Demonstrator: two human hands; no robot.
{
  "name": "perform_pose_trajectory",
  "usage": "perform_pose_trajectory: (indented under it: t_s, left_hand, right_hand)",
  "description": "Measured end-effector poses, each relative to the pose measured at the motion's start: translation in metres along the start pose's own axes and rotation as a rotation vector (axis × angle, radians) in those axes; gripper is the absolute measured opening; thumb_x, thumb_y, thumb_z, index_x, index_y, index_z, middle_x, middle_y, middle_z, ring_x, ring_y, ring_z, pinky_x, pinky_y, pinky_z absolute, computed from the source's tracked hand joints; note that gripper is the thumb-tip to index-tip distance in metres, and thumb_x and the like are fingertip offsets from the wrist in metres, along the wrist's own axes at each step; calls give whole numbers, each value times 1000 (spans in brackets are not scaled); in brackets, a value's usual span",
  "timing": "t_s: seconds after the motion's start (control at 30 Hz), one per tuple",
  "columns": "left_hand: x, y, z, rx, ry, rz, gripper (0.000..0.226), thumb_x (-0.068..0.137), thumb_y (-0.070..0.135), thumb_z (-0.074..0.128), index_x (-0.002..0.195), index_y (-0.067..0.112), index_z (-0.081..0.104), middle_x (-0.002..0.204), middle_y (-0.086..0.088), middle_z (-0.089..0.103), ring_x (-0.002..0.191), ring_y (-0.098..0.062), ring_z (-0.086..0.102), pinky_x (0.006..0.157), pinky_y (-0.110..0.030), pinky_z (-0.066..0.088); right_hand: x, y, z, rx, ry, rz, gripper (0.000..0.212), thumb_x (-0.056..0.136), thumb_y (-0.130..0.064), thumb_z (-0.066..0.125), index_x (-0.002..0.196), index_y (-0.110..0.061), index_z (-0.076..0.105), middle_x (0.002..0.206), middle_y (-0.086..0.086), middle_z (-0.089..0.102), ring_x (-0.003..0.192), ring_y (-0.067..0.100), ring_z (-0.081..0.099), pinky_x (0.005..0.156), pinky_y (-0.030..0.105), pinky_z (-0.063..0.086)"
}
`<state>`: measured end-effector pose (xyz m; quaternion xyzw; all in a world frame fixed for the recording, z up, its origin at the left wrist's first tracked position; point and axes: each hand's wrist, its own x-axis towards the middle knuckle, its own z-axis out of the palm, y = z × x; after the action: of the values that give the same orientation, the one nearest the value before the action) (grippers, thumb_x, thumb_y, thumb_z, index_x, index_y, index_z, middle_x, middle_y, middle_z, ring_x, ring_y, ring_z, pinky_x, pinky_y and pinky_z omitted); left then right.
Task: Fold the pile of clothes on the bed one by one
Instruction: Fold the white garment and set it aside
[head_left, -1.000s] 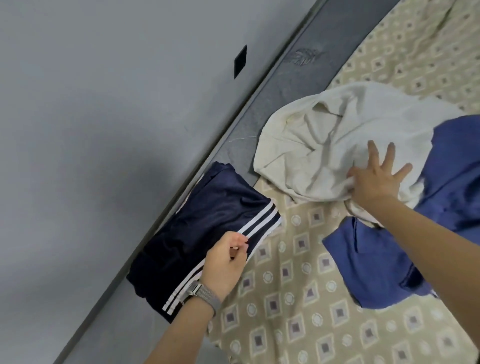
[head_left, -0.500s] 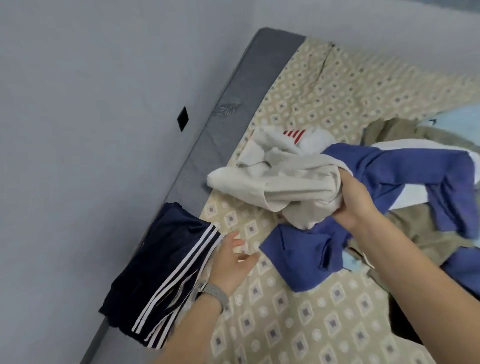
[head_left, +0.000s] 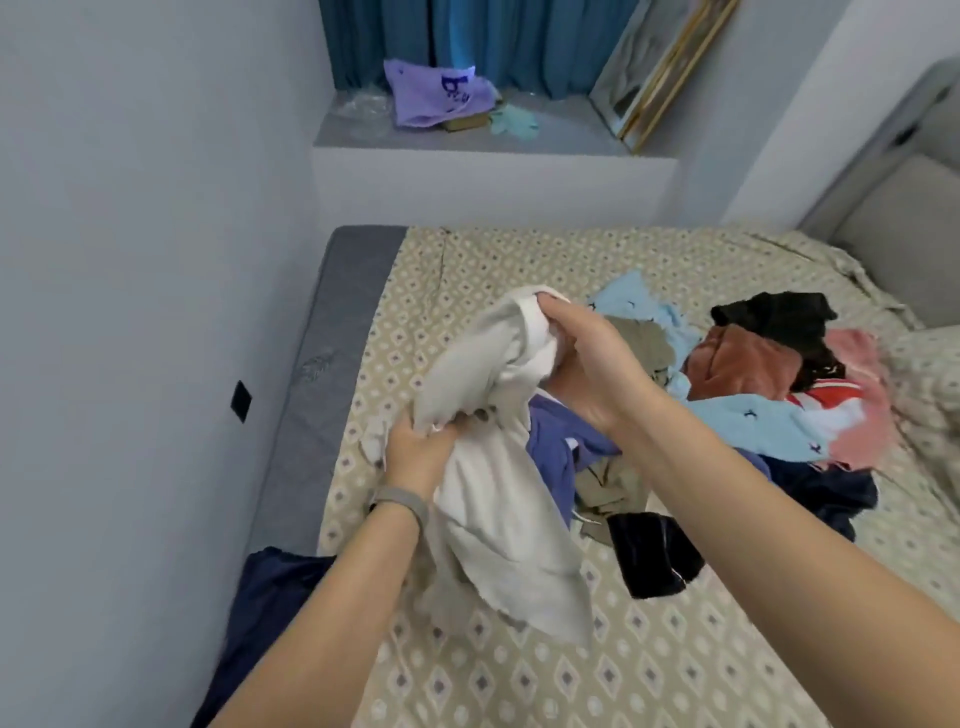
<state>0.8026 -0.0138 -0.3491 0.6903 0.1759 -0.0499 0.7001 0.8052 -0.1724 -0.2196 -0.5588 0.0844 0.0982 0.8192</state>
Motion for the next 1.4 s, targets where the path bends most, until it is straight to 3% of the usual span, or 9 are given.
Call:
perform_pose_trajectory:
  t_s: [0.23,0.53,0.67,0.83,0.93,1.03,1.17,1.27,1.4]
  left_hand:
    - [18,134,-5,-370,-60,103,40,84,4,69,123,1,60,112,-12,68,95,-20,68,81,-36,57]
    - [15,256,36,-396,-232,207,35,86,16,71,118,9,62,105,-4,71,89,-14,70,75,-32,59]
    - [-6,239,70,-160,-424,187,31,89,32,68,114,14,63,105,-3,71,97,-17,69,74,-29,58]
    - [-32,172,112,-54,-529,28,22,90,33,66,101,14,66,99,-4,71,89,-16,68,67,-25,54]
    - [-49,154,131,-25,-590,-29,40,83,37,72,113,12,66,107,-6,71,96,-17,68,77,-31,54]
    - [-80,152,158,-20,-706,-30,50,77,39,74,117,11,65,110,-6,72,102,-19,68,86,-35,55]
    - [-131,165,202,-51,-866,35,32,92,30,63,120,14,64,111,-4,72,102,-15,68,80,-29,56]
    - [-174,169,244,-65,-914,76,27,94,29,60,117,15,65,108,-3,73,99,-14,69,76,-27,58]
    - [-213,157,304,-46,-896,111,39,91,37,63,123,16,63,114,-3,71,105,-15,67,88,-34,55]
  right_hand:
    - [-47,4,-43,-338,119,14,51,88,-12,68,133,-30,50,124,-5,59,112,13,59,89,34,48]
    - [-92,47,-80,-203,237,169,59,86,-15,72,138,-28,45,136,4,52,123,17,53,92,37,49]
    - [-92,50,-82,-166,278,173,85,75,-11,79,143,-34,35,140,5,51,122,21,55,87,46,52]
    - [-104,59,-90,-360,342,93,117,81,-2,75,147,-48,-11,139,-12,32,115,20,54,79,44,59]
    - [-116,61,-113,-509,476,52,129,74,-21,85,143,-43,-22,146,-14,9,139,24,29,103,47,44]
    - [-135,60,-146,-541,556,50,119,75,-32,84,150,-33,-9,150,-12,11,140,20,25,113,46,32]
    - [-170,51,-182,-470,447,192,86,90,-34,69,154,-31,12,150,-8,28,133,25,40,96,45,49]
    - [-200,45,-216,-246,477,183,79,82,-51,64,150,-32,28,145,-3,44,127,35,49,94,62,47]
    - [-246,28,-274,-60,674,20,36,85,-35,61,120,-30,58,99,8,71,87,30,69,68,47,60]
